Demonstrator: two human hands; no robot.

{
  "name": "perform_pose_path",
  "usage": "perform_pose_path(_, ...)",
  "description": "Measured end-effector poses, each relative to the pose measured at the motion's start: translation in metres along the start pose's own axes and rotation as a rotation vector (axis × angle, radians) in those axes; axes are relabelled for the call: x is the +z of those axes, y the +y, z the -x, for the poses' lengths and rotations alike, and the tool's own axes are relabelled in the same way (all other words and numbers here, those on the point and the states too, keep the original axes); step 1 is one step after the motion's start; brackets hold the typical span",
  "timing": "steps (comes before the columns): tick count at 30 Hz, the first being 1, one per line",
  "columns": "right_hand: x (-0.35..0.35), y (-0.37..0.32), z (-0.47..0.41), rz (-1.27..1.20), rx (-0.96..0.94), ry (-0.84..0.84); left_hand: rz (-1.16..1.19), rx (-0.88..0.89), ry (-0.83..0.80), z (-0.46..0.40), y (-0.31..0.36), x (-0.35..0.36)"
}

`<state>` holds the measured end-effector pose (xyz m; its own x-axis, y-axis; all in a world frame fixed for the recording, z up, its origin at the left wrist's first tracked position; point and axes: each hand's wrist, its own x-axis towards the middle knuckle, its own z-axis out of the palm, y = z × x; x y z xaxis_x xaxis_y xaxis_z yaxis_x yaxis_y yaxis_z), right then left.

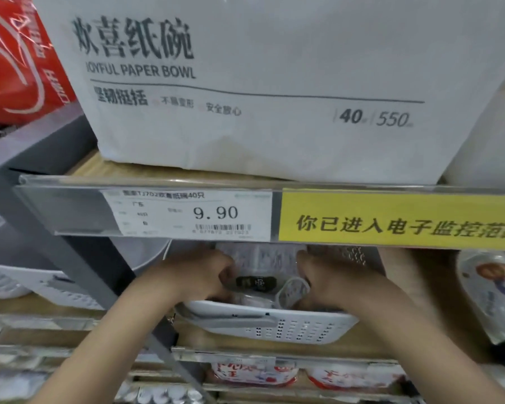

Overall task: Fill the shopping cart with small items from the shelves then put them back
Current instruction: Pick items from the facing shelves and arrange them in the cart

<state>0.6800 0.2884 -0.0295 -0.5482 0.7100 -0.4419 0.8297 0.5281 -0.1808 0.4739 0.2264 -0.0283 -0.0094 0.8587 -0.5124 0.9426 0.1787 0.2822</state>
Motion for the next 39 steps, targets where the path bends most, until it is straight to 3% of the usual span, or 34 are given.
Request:
perform_pose_path(6, 0.003, 0.001, -0.005, -0.047, -0.058, -0.034, -0.105, -0.066, -0.174, -0.005, 0.004, 0.004)
perform_pose_path(14, 0.002, 0.003, -0.006, -0.246, -0.208, -0.123, -0.179, -0.079, -0.159, -0.006, 0.008, 0.007)
perform_pose_path(26, -0.008, 0.009, -0.003, 0.038, -0.126, -0.352, -0.132, 0.003, -0.028, -0.008, 0.005, 0.005)
perform_pose_path(32, -0.009, 0.011, 0.003, -0.122, -0.174, -0.293, 0.014, 0.121, 0.065, -0.004, 0.005, -0.004)
perform_pose_path(39, -0.023, 0.023, 0.022, -0.375, -0.239, -0.014, 0.192, 0.208, 0.41, 0.026, 0.005, -0.016)
